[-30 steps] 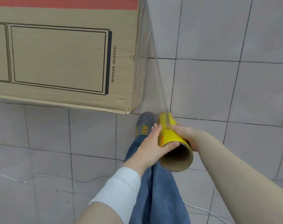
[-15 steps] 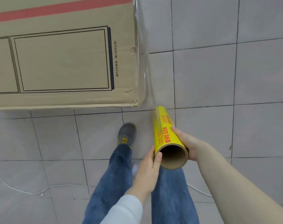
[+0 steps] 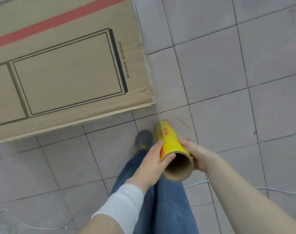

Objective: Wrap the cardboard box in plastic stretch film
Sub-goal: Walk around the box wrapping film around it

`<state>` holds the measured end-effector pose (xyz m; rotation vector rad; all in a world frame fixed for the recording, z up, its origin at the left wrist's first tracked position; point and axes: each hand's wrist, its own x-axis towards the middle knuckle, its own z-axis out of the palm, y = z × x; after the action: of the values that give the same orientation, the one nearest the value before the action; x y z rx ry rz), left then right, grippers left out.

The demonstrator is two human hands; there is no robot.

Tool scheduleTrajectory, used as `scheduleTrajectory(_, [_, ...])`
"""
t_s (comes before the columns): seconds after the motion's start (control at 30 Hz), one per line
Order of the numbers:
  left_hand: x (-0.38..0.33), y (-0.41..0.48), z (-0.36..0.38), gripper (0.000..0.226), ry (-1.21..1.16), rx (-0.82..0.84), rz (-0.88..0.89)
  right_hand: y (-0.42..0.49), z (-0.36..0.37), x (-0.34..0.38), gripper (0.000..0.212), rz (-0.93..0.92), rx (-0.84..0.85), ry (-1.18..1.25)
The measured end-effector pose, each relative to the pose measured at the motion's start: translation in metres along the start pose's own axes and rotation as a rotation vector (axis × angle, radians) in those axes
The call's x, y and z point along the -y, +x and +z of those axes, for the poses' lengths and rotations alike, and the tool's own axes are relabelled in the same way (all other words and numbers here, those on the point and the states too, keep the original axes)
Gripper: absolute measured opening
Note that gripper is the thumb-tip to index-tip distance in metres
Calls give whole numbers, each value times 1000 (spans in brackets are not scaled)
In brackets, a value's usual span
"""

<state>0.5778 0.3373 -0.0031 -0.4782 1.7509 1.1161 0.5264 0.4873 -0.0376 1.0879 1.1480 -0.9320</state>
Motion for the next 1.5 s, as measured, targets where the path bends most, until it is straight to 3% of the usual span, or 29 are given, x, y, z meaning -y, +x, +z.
scheduleTrajectory(0.1, [6,-13,16,71,-95,-58,-22,8,2,-8,58,-41,78,98])
scheduleTrajectory(0.27, [25,-28,36,75,-104,-14,-72,15,7,-23,53,-33,91,-43])
scheduleTrajectory(0.4, [31,-33,31,92,-140,2,-98,20,17,-31,52,-65,87,-97])
scheduleTrajectory(0.5, [35,-31,10,72,52,10,-23,28,33,-36,54,-56,51,-77])
scheduleTrajectory(0.57, [35,-29,-4,71,164,27,-3,31,44,-42,58,0,13,-60])
scheduleTrajectory(0.63, [35,-29,-15,81,215,57,10,33,53,-49,61,26,20,5])
scheduleTrajectory(0.8, [52,-32,-44,80,274,105,76,36,70,-78,51,-31,37,335])
scheduleTrajectory(0.9, [72,-42,-55,76,262,133,122,35,92,-95,74,-21,84,520])
scheduleTrajectory(1.0, [90,-53,-57,69,200,137,66,30,117,-102,71,-2,186,662])
scheduleTrajectory(1.2, [120,-68,-79,57,246,217,-53,35,153,-100,68,32,123,478])
scheduleTrajectory(1.33, [116,-66,-87,82,268,229,18,45,179,-100,67,10,132,420])
scheduleTrajectory(1.5, [119,-65,-95,69,504,197,99,54,184,-113,59,-1,50,442])
